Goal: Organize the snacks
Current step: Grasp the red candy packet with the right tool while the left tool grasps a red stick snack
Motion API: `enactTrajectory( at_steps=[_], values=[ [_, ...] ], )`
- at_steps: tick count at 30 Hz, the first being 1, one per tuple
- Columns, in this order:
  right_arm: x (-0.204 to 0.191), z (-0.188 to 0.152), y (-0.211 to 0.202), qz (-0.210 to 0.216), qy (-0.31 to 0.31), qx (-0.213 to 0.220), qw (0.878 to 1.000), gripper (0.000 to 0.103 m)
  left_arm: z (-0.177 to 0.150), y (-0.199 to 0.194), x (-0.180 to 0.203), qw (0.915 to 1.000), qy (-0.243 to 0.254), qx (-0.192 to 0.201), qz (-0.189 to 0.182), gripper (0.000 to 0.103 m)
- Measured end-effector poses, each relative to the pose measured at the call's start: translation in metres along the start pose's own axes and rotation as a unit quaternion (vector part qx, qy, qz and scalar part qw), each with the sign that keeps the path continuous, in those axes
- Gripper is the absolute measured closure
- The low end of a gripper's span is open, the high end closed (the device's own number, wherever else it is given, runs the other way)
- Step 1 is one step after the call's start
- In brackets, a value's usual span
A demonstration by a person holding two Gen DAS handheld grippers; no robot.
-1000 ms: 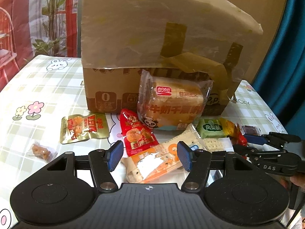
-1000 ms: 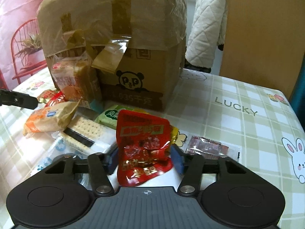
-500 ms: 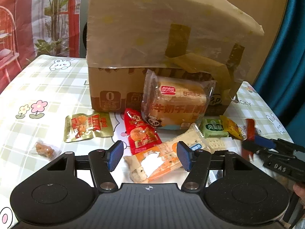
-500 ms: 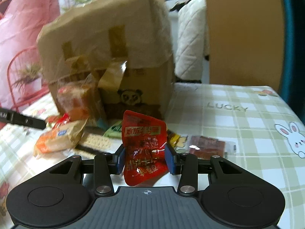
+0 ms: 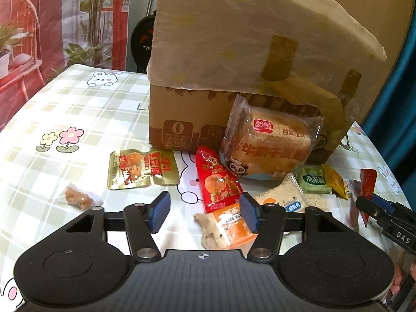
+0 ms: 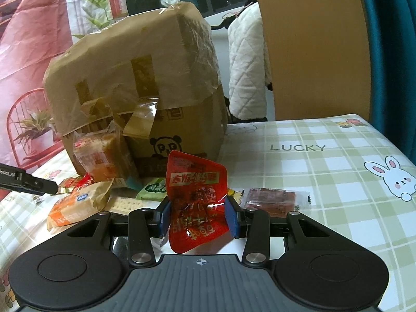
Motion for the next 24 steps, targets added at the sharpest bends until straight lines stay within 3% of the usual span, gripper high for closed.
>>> enactTrajectory(
  at_steps=[9, 18, 24],
  values=[
    [-0.008, 0.0, -0.002, 0.002, -0.022, 0.005, 1.0, 0.064, 0.01, 0.026, 0.007, 0.9998, -0.008, -0.006, -0.016, 0.051],
    [-0.009, -0.001, -0.001, 0.003, -0.019, 0.003, 1.0, 0.064, 0.009, 0.064, 0.02, 0.9994, 0.016, -0.028, 0.009, 0.043],
    [-0.009, -0.002, 0.0, 0.005, -0.017, -0.001, 1.0, 0.064, 0.011, 0.072, 0.025, 0.999, 0.036, -0.016, 0.023, 0.04]
  ],
)
Point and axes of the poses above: each gripper's, at about its wrist camera, not at the fingertips, and y roughly the way its jaws point, x to its right, z to its top, the point moved 8 cm from there along y, roughly the way its jaws point
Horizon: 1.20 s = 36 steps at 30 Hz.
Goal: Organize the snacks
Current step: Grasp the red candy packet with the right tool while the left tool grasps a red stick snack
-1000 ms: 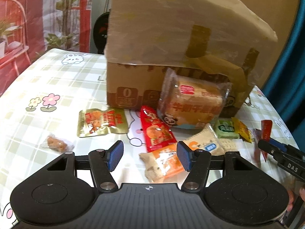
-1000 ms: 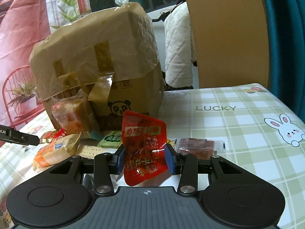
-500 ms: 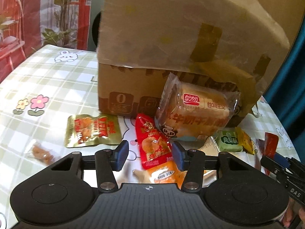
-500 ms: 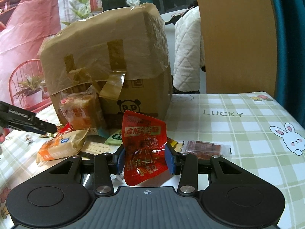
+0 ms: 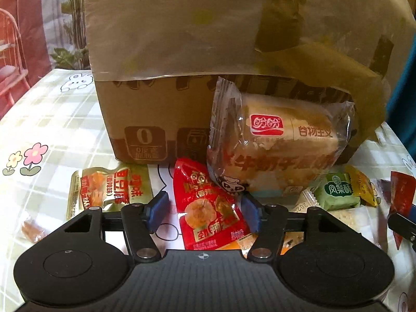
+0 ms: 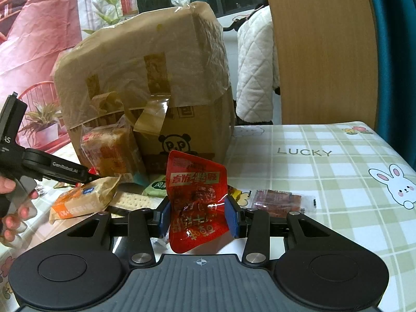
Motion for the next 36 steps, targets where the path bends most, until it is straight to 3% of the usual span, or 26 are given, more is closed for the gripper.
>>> enactTrajectory(
  at_steps=[2, 5, 13, 19, 24, 36],
  values=[
    [-0.001, 0.0, 0.0, 0.0, 0.0, 0.0, 1.0, 0.064, -0.001, -0.003, -0.001, 1.0, 0.007, 0.005, 0.004, 0.062],
    [-0.001, 0.0, 0.0, 0.0, 0.0, -0.002, 1.0, 0.064, -0.003, -0.013, -0.005, 0.9997, -0.008, 0.011, -0.02, 0.071],
    [-0.001, -0.001, 0.003, -0.002, -0.003, -0.006, 1.0, 0.064, -0.014, -0.053, -0.008, 0.9982, 0.002, 0.045, -0.039, 0.09],
    [-0.001, 0.0, 0.004, -0.002, -0.005, -0.008, 1.0, 0.064, -0.021, -0.068, -0.003, 0.9975, 0.031, 0.046, -0.044, 0.092],
    [0.001, 0.0, 0.003, -0.003, -0.003, -0.007, 1.0, 0.064, -0.019, -0.06, 0.001, 0.9976, 0.046, 0.043, -0.028, 0.09],
    [0.001, 0.0, 0.004, 0.001, -0.003, -0.01, 1.0, 0.064, -0.017, -0.04, 0.008, 0.9983, 0.04, 0.033, -0.027, 0.079]
  ],
)
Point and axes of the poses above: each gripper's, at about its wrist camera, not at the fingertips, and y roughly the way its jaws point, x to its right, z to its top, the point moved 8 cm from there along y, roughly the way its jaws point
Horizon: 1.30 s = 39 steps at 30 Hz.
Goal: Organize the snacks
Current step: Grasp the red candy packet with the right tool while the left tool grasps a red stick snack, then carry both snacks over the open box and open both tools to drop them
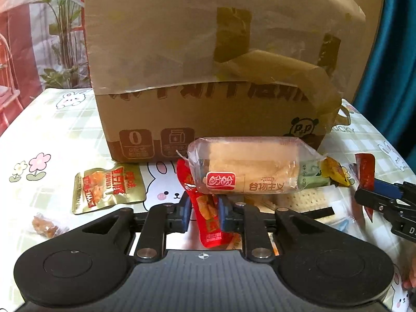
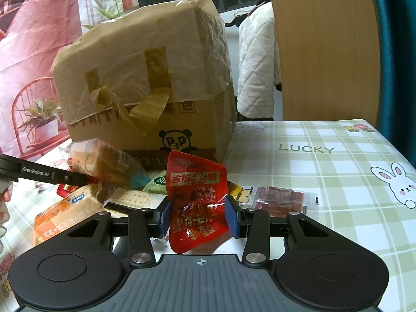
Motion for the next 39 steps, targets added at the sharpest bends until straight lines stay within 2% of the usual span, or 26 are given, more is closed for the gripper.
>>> enactTrajectory(
  at_steps=[2, 6, 14, 19, 27, 33, 39],
  values=[
    [0.0, 0.0, 0.0, 0.0, 0.0, 0.0, 1.0, 0.064, -0.001, 0.004, -0.001, 1.0, -0.003, -0.004, 0.003, 0.074],
    [-0.001, 0.0, 0.0, 0.001, 0.0, -0.001, 1.0, 0.064, 0.001, 0.008, 0.0, 0.9998, -0.018, -0.003, -0.01, 0.074],
    [-0.001, 0.0, 0.0, -0.001, 0.0, -0.001, 1.0, 0.064, 0.004, -0.011, 0.0, 0.9994, -0.009, 0.033, -0.01, 0.091],
    [0.0, 0.0, 0.001, -0.003, -0.001, 0.0, 1.0, 0.064, 0.0, -0.034, -0.016, 0.9986, -0.017, 0.051, 0.003, 0.093],
    [-0.003, 0.003, -0.003, -0.016, -0.003, 0.003, 1.0, 0.064, 0.011, -0.067, -0.036, 0.9954, -0.035, 0.089, 0.006, 0.093],
    [-0.007, 0.023, -0.019, -0.02, -0.005, 0.029, 0.999, 0.064, 0.036, -0.097, -0.042, 0.9896, -0.034, 0.139, 0.001, 0.093],
    [-0.024, 0.072, -0.041, -0.008, -0.027, 0.079, 0.996, 0.064, 0.065, -0.121, -0.037, 0.9825, -0.036, 0.182, -0.015, 0.093]
  ],
)
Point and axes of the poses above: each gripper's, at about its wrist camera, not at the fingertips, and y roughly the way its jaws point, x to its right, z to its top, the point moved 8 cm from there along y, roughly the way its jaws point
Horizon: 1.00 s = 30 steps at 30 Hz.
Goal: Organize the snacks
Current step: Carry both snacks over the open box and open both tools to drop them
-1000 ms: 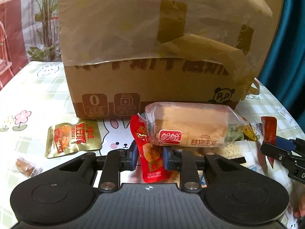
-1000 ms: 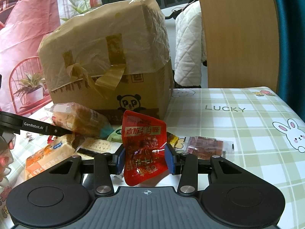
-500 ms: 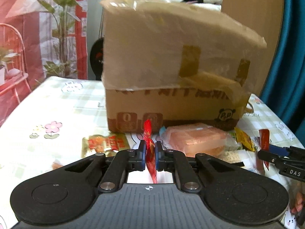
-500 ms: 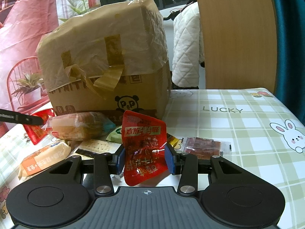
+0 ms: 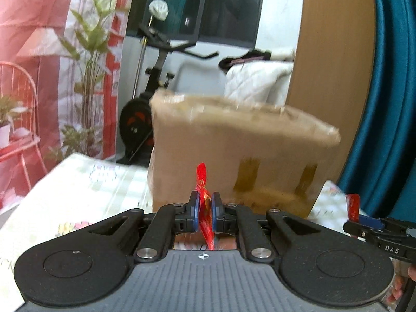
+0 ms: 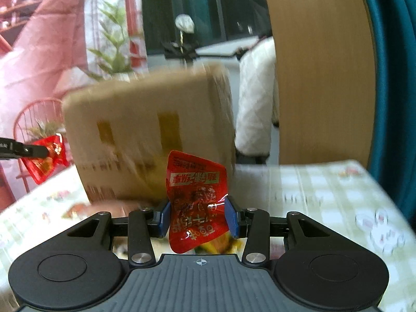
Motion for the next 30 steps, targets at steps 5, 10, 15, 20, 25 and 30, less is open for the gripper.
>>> enactTrajectory(
  at_steps=[5, 10, 15, 20, 25, 30],
  values=[
    [-0.015, 0.057, -0.003, 0.02, -0.025, 0.042, 0.999, 0.064, 0.037, -0.001, 0.008, 0.9992, 0.006, 0.037, -0.013, 0.093],
    [-0.025, 0.115, 0.013, 0.038, -0.028, 0.069, 0.997, 0.064, 0.083, 0.012, 0.016, 0.9977, 0.008, 0.061, -0.026, 0.093],
    [-0.026, 0.161, 0.042, 0.033, -0.019, 0.075, 0.996, 0.064, 0.123, 0.035, 0.024, 0.9971, 0.018, 0.065, -0.035, 0.093],
    [-0.027, 0.174, 0.083, 0.014, -0.007, 0.035, 0.999, 0.064, 0.139, 0.072, 0.03, 0.9985, 0.016, 0.036, -0.037, 0.093],
    [-0.027, 0.168, 0.109, -0.009, 0.018, -0.009, 1.0, 0.057, 0.137, 0.096, 0.036, 0.9989, 0.038, 0.001, -0.026, 0.089],
    [-0.032, 0.167, 0.1, -0.011, 0.015, -0.005, 1.0, 0.044, 0.138, 0.086, 0.031, 0.9988, 0.042, 0.018, -0.019, 0.03]
  ],
)
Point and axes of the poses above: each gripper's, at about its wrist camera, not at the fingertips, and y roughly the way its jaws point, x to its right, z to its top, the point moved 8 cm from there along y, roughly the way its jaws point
